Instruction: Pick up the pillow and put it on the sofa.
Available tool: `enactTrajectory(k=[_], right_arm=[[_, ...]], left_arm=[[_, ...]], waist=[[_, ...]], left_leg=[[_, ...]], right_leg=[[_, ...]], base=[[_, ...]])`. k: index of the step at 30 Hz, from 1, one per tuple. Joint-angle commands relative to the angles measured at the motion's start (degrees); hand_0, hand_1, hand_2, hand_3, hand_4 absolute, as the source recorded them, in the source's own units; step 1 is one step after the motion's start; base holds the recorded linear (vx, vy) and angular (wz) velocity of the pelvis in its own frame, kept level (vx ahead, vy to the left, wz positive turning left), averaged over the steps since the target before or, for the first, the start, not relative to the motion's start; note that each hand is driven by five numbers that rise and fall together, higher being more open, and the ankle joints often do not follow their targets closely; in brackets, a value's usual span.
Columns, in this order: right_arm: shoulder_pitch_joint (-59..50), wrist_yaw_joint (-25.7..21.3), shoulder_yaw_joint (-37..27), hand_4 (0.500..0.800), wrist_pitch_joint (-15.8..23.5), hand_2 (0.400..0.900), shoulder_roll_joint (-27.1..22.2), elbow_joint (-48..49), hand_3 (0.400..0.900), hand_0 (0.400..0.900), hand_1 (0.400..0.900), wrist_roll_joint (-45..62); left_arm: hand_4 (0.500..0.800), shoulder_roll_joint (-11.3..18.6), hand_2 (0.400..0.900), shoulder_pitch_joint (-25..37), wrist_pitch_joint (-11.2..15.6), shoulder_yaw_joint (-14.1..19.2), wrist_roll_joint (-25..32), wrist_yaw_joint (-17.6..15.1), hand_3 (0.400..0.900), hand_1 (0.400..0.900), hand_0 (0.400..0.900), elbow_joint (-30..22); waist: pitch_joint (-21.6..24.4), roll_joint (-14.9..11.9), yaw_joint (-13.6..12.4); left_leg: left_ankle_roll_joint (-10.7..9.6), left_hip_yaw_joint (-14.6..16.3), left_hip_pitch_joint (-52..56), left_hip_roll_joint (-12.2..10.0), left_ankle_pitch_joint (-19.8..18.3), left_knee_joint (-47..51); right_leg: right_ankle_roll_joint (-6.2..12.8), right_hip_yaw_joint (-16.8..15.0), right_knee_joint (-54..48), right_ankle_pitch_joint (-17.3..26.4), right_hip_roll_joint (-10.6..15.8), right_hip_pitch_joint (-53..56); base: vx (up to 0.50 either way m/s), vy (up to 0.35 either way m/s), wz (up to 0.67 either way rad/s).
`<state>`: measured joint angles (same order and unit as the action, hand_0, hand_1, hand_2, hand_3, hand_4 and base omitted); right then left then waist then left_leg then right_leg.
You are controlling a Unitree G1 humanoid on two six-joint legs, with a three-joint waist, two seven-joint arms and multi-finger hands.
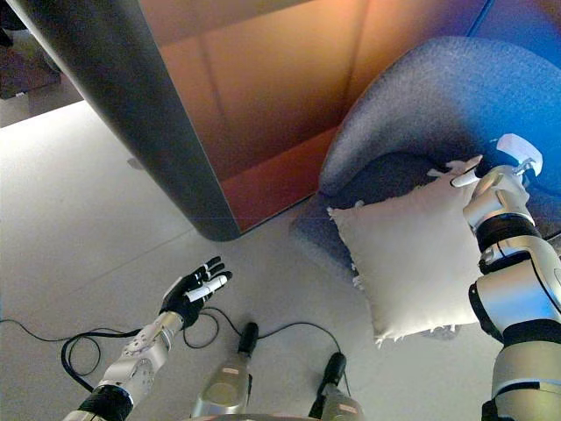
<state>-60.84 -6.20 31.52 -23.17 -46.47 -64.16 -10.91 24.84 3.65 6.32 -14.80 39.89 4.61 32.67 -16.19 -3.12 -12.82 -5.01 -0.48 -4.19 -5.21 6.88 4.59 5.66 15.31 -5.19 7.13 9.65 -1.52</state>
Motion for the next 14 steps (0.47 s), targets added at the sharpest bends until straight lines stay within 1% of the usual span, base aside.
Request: enactTrajectory(k=[1, 5, 8, 13, 14], right_arm=[[-8.22, -4.68, 5.08, 0.800, 0.39, 0.900, -6.73, -0.66, 0.900, 0.900, 0.900, -3.85], [-7.33, -4.05, 4.76, 0.800, 0.85, 0.900, -7.43, -0.75, 0.900, 0.900, 0.900, -4.56], [-6.16, -4.79, 3.82, 0.800, 1.28, 0.900, -7.48, -0.49, 0.900, 0.900, 0.900, -4.24], [-2.69, -1.60, 1.81, 0.800, 1.33, 0.900, -6.90, 0.29, 0.900, 0.900, 0.900, -4.88], [-2.30, -1.42, 1.67, 0.800, 1.33, 0.900, -6.84, 0.20, 0.900, 0.900, 0.900, -4.74]], left_arm=[[0.800, 2.08, 0.900, 1.09, 3.53, -3.99, 1.80, 1.14, 0.900, 0.900, 0.900, -5.23], [0.800, 2.09, 0.900, 0.02, 3.16, -3.86, 1.44, 1.39, 0.900, 0.900, 0.900, -5.32], [0.800, 2.15, 0.900, -0.83, 3.12, -3.55, 1.18, 1.54, 0.900, 0.900, 0.900, -5.19], [0.800, 1.33, 0.900, -1.61, 2.04, -2.70, -1.22, 1.12, 0.900, 0.900, 0.900, -3.94], [0.774, 1.35, 0.857, -1.73, 2.10, -2.70, -1.35, 1.17, 0.857, 0.857, 0.857, -3.79]], waist=[[4.86, -0.51, -0.90], [5.69, -0.63, -0.83], [6.34, -0.76, -0.82], [7.70, -1.19, -0.55], [7.88, -1.24, -0.54]], left_leg=[[-0.97, -2.78, 0.78, -1.59, -2.83, 0.41], [-1.10, -2.45, 1.78, -1.86, -3.05, 0.41], [-1.19, -2.20, 2.46, -2.00, -3.24, 0.41], [-1.26, -1.67, 3.65, -2.05, -3.58, 0.41], [-1.24, -1.64, 3.85, -2.05, -3.64, 0.41]], right_leg=[[5.53, -1.61, 0.99, -0.03, 3.63, 1.63], [5.56, -1.45, 0.91, -0.20, 3.69, 2.60], [5.62, -1.32, 0.80, -0.36, 3.74, 3.35], [5.85, -1.28, 0.72, -0.51, 3.98, 4.42], [5.87, -1.29, 0.69, -0.52, 3.98, 4.58]], base=[[0.05, 0.003, 0.00], [0.06, 0.005, 0.02], [0.05, 0.007, -0.01], [0.06, 0.004, -0.01], [0.05, -0.004, -0.02]])
